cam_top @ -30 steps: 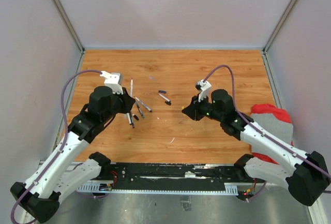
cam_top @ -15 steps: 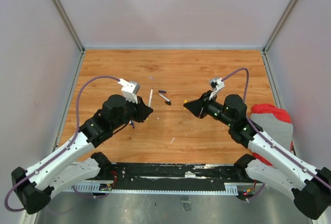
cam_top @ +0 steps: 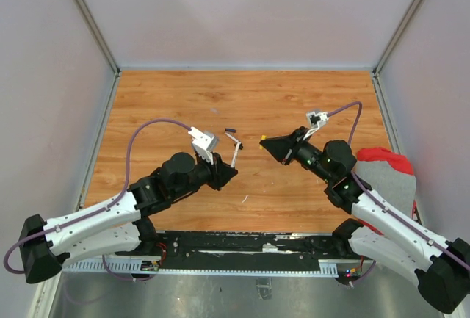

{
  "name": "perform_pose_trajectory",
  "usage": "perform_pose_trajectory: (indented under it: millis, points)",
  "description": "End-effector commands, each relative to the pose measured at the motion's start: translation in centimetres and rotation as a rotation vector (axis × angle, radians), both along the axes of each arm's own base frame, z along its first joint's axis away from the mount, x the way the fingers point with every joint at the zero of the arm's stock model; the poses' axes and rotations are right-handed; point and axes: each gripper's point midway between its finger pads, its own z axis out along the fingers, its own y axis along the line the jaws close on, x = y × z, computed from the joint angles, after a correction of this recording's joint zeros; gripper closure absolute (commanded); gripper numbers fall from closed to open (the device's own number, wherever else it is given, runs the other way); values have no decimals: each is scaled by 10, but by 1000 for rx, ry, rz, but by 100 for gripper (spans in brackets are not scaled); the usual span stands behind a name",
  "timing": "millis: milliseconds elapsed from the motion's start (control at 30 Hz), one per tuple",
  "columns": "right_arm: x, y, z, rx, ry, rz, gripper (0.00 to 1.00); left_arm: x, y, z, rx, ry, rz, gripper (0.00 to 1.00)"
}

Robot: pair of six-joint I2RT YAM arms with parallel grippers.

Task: Insert the pens into the pen caps
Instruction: Insert the pen cap onto the pen.

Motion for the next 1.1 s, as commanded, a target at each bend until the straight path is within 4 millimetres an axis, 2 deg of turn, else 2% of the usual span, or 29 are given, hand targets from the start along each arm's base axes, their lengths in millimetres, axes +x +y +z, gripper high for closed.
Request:
perform_pose_trajectory:
  millis: [0, 267, 533, 1067]
  points:
    - [1, -3, 41, 173, -86, -9, 99, -7, -14, 26, -114, -78, -52, 99]
    - [4, 8, 58, 347, -63, 38, 100, -21, -21, 32, -161, -117, -146, 100]
    - [2, 22, 72, 425, -73, 118, 99, -31, -25, 34, -166, -137, -217, 100]
    - [-18, 32, 78, 393, -104, 217, 99, -31, -24, 29, -157, -129, -210, 100]
